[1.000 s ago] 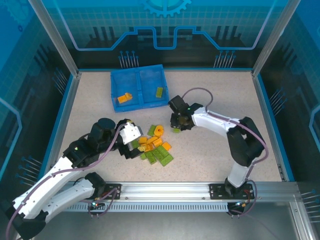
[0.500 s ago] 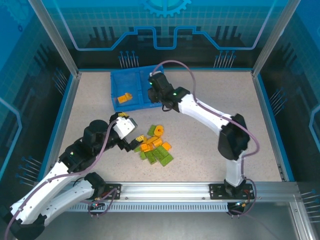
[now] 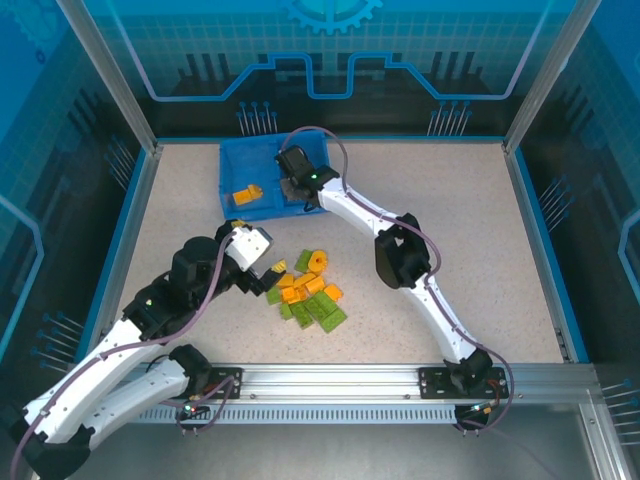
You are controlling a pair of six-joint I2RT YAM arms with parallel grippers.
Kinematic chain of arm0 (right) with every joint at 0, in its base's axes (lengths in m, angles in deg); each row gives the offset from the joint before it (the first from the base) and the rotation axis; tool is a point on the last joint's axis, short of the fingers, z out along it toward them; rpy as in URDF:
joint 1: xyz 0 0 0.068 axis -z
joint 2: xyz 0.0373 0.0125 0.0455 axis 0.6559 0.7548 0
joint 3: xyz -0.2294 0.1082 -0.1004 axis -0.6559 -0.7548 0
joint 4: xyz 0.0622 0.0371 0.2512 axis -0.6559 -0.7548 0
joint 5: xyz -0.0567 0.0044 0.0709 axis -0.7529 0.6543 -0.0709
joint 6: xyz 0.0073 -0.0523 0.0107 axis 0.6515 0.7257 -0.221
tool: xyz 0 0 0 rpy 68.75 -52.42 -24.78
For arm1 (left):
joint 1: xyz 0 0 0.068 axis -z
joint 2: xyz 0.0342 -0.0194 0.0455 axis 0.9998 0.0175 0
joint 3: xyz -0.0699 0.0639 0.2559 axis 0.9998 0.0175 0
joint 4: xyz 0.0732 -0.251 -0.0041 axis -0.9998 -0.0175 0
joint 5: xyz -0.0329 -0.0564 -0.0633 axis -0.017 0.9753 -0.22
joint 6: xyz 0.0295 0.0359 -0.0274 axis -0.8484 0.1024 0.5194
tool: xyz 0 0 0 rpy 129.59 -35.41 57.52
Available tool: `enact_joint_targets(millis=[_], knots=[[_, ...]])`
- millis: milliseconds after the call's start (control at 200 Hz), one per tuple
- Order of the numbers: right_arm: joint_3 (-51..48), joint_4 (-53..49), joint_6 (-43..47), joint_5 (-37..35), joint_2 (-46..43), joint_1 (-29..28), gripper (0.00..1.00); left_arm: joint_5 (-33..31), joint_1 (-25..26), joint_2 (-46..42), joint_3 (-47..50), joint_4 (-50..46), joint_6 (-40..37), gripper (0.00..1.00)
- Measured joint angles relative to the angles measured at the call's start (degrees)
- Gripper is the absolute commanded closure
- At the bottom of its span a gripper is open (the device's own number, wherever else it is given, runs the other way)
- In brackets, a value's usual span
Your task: Sort the legos into containers by color
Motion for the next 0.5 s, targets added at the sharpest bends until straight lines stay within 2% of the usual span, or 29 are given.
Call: enact_joint_targets(millis=[100,270,380,500], knots=[[0.3,-2.0,-0.2,0.4,0.3,0.5,0.46,-0.2,0.0,0.4,0.0,0.0,0.0,0.01],[-4.2,-2.2,-0.3,1.8,-3.3,0.5,0.48,-0.9,0.0,1.4,0.0,0.2,0.6,0.01],[-14.0,-1.2,-1.1,4.3,-11.7,0.8,0.48,-1.9,0.0,2.6,-0.2,0.1,3.6,0.02],[-28.3,1.3,-2.6,8.3,-26.7,2.3,0.46,-3.0,0.0,7.4,-4.2,-1.9,12.7,0.08]])
